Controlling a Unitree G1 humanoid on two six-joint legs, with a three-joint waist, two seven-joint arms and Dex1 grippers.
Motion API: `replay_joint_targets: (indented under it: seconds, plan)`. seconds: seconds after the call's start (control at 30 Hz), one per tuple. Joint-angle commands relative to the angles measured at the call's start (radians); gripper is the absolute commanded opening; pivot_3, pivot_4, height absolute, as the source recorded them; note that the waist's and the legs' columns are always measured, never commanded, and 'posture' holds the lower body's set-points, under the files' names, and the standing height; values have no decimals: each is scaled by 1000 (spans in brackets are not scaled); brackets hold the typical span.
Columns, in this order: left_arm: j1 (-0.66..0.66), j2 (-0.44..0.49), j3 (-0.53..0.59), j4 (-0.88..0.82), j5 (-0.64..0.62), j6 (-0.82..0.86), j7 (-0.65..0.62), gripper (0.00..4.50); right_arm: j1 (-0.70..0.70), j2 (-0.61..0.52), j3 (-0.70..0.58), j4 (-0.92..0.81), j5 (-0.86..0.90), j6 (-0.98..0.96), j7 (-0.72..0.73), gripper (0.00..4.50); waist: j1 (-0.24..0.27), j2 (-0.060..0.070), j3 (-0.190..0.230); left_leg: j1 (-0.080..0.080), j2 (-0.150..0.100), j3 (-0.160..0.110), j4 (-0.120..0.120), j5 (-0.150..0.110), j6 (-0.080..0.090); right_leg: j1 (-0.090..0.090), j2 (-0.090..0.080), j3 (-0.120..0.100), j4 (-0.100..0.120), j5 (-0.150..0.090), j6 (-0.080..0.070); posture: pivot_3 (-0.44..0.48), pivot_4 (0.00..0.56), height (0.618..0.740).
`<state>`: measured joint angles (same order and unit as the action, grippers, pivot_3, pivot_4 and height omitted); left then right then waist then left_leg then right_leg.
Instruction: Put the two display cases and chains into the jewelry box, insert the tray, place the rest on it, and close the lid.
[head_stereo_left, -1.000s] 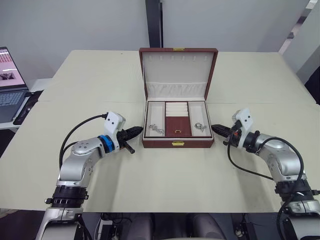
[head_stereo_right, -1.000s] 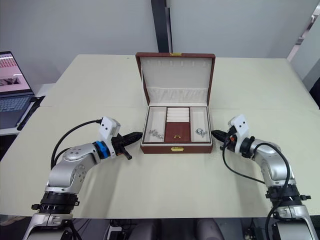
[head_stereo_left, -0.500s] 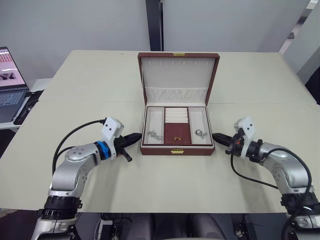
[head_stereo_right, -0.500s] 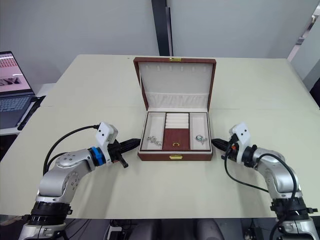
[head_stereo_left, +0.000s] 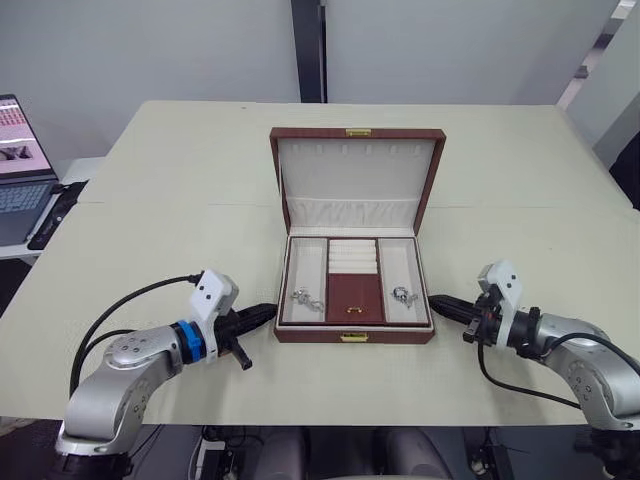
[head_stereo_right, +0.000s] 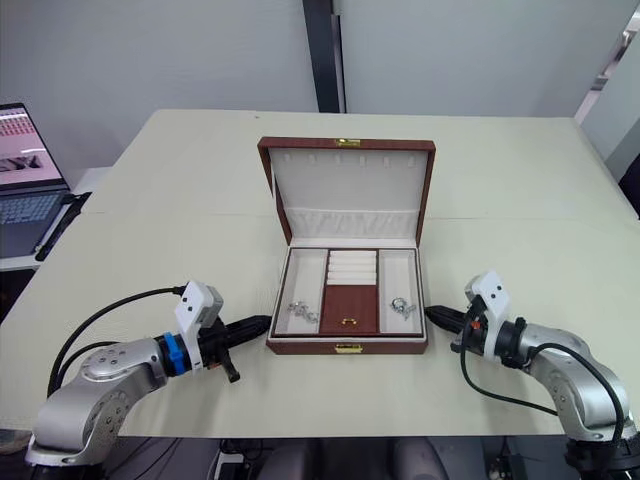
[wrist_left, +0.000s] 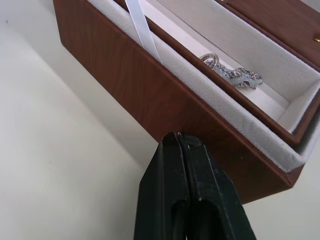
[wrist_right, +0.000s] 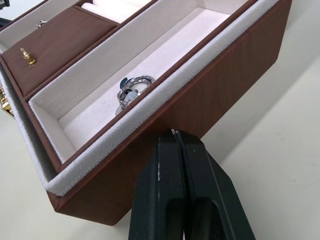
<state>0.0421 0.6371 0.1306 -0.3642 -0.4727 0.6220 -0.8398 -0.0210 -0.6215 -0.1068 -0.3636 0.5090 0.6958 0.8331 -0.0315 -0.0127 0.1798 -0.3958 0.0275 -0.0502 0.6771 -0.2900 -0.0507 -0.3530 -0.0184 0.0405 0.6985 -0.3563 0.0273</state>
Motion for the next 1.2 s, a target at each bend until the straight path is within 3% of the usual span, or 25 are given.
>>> replay_joint_targets:
  seconds: [0.03, 0.93, 1.2]
  plan:
    - [6, 7, -17, -51, -41, 1, -27, 0, -1, 3, 9, -86, 60, 0, 22, 30, 0, 0, 0, 0, 0, 0, 0, 0, 0, 0, 0, 0, 0, 0, 0, 0, 150, 740]
    - [7, -1, -21, -61, -57, 12, -22, 0, -9, 0, 7, -49, 33, -24, 13, 30, 0, 0, 0, 0, 0, 0, 0, 0, 0, 0, 0, 0, 0, 0, 0, 0, 150, 740]
    - [16, -30, 66, -42, -65, -46, 3, 0, -17, -24, -55, 4, 40, -53, 22, 30, 2, 0, 0, 0, 0, 0, 0, 0, 0, 0, 0, 0, 0, 0, 0, 0, 150, 740]
